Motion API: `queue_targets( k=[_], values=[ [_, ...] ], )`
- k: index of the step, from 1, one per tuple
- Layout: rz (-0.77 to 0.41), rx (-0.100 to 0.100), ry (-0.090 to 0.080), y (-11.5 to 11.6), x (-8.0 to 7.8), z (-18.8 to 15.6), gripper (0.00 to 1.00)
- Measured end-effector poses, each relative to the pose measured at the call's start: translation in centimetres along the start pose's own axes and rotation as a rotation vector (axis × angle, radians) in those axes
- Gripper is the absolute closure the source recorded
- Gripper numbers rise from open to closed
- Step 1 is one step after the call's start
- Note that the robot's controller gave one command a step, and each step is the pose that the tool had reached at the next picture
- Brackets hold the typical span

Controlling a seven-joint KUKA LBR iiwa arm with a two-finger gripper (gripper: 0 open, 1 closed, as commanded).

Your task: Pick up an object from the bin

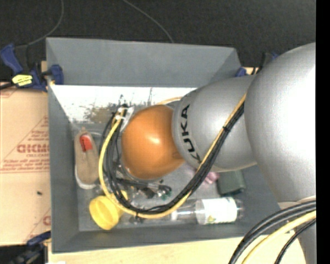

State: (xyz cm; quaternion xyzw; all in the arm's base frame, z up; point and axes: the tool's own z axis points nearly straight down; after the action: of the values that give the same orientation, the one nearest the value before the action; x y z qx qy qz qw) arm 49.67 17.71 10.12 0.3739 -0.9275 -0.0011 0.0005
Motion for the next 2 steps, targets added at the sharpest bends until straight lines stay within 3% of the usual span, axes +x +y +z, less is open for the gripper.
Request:
queue_targets(
  k=[1, 2],
  values=[
    [-0.142, 0.003, -0.001, -0.8, -0.2, 3.1, 0.0],
    [-0.241, 0.004, -0.006, 0.6, -0.8, 2.9, 1.0]
  ],
)
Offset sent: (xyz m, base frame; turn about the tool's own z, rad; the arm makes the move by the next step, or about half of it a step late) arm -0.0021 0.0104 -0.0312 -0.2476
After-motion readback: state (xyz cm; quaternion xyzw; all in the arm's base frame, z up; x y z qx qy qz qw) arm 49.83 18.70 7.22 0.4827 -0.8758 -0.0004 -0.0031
